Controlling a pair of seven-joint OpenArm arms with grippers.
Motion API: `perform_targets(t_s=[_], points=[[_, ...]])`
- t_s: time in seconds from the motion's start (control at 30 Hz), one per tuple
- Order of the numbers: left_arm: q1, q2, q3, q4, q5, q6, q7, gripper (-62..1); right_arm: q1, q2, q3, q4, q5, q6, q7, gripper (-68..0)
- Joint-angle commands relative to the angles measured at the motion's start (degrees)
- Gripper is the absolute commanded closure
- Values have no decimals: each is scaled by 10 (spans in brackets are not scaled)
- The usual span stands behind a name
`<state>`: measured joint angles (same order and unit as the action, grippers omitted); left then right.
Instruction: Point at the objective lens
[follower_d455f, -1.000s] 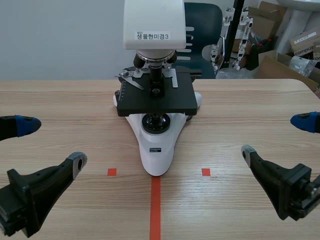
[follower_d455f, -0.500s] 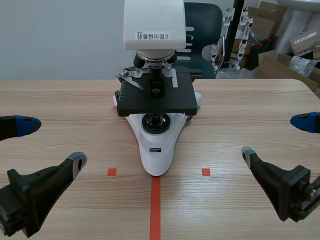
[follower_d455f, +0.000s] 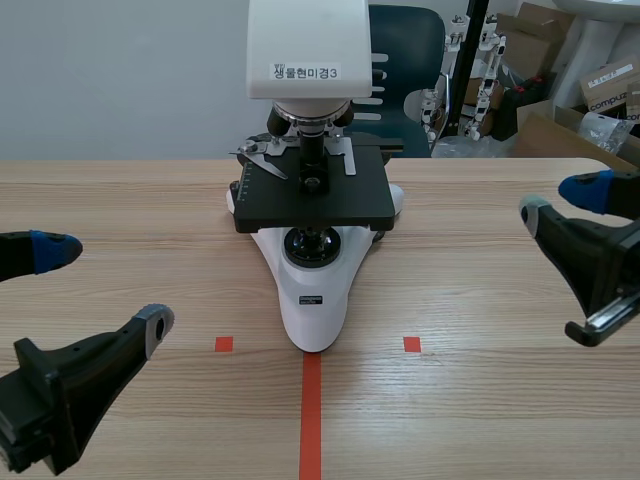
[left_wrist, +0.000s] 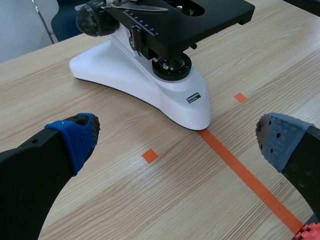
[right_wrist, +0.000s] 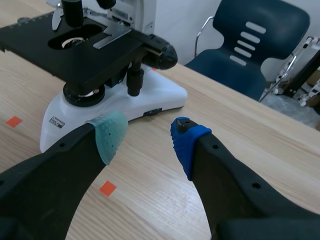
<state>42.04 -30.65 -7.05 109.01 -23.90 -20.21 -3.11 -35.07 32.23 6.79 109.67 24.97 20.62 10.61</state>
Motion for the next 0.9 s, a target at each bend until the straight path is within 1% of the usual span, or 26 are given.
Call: perform_targets(t_s=[0.0,0.13,0.3,0.47,0.53,0.63,0.73,0.87], points=[[0,0,-1,9,-5,-1,-9,-623,20,8,-2,5,5,0,7,-210],[0,0,-1,9,-5,-1,-9,-623,67,8,-26,-21,8,0,4,-134],[0,0,-1,9,-5,-1,-9,-623,134,8,-63,-76,9,0,7,-70],[0,0,-1,9,-5,-1,-9,-623,191,8,-96,-125,9,0,49,-18],[0,0,-1,9,-5,-1,-9,-623,210,8,-111,-140,8,0,63,-15],[0,0,-1,9,-5,-1,-9,-623,241,8,-136,-162,8,0,72,-8],[0,0,-1,9,-5,-1,-9,-623,271,8,-163,-185,8,0,69,-8],[0,0,-1,9,-5,-1,-9,-623,310,8,-195,-205,8,0,41,-8]])
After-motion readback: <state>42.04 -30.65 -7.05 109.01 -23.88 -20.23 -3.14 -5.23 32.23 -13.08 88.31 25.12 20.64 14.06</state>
